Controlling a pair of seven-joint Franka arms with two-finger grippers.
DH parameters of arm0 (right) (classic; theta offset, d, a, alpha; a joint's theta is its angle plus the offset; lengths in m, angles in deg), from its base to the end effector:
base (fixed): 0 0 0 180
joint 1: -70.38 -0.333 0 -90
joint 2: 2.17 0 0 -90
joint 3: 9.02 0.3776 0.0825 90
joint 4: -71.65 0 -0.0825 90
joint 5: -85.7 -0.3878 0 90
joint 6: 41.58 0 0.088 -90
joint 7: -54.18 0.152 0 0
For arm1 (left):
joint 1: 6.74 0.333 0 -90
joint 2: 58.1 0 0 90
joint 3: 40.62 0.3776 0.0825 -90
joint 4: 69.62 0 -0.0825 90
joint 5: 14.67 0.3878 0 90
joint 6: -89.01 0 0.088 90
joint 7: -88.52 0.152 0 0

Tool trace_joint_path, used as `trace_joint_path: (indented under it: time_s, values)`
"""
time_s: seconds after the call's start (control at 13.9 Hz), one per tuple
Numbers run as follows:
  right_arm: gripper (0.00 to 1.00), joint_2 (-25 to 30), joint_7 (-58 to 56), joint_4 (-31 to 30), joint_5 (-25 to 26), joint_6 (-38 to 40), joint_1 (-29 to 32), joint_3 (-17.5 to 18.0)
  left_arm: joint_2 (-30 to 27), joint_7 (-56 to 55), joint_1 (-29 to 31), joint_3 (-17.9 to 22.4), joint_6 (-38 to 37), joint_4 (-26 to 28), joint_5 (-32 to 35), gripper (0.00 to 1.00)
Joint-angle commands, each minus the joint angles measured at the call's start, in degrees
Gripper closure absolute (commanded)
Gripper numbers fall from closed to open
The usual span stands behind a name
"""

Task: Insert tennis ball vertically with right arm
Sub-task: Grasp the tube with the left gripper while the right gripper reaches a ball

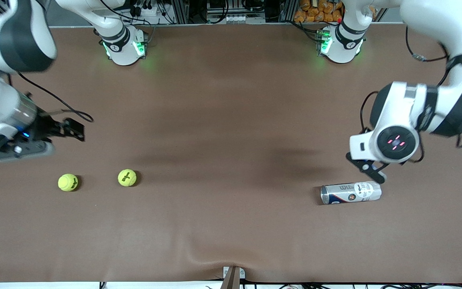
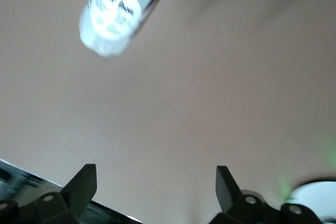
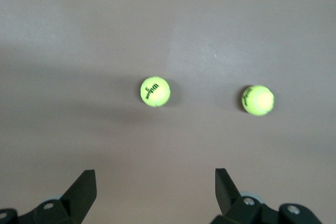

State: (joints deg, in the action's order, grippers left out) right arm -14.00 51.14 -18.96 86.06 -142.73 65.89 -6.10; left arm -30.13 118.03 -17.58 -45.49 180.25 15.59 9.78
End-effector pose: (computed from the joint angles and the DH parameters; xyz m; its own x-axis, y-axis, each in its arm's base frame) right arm 0.6343 0.0789 0.5289 0.9831 0.1817 -0.0220 0.1816 -0.9834 -0.0055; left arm 0.6626 -0.1126 0.3880 0.5774 -0.6497 -0.4945 -0.7845 -0.6093 -0.1156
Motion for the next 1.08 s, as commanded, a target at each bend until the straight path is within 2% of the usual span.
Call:
trace_joint_path:
  time_s: [0.0,0.14,0.36,0.5,1.01]
  values:
    - [0.00,-4.4,0.1,-1.4,0.2,-6.3,-1.1,-0.3,4.8,5.2,-1.4,0.0,3.3,-2.8,4.1,0.00]
    - [0.00,-5.7,0.1,-5.8,0.2,-14.0,-1.0,-0.3,7.4,5.5,-1.9,0.0,6.8,-2.8,4.9,0.00]
    - [0.00,-8.4,0.0,-8.4,0.7,-18.9,-1.0,-0.3,10.6,5.6,-2.5,0.0,12.2,-2.8,9.1,0.00]
    - [0.00,-9.4,0.2,-12.4,0.7,-25.1,-1.0,-0.4,12.4,5.6,-2.4,0.1,16.2,-2.8,11.6,0.00]
    - [0.00,-15.4,0.4,-20.4,0.7,-43.2,-1.9,-0.4,16.4,8.1,-1.7,0.5,25.6,-2.7,12.3,0.00]
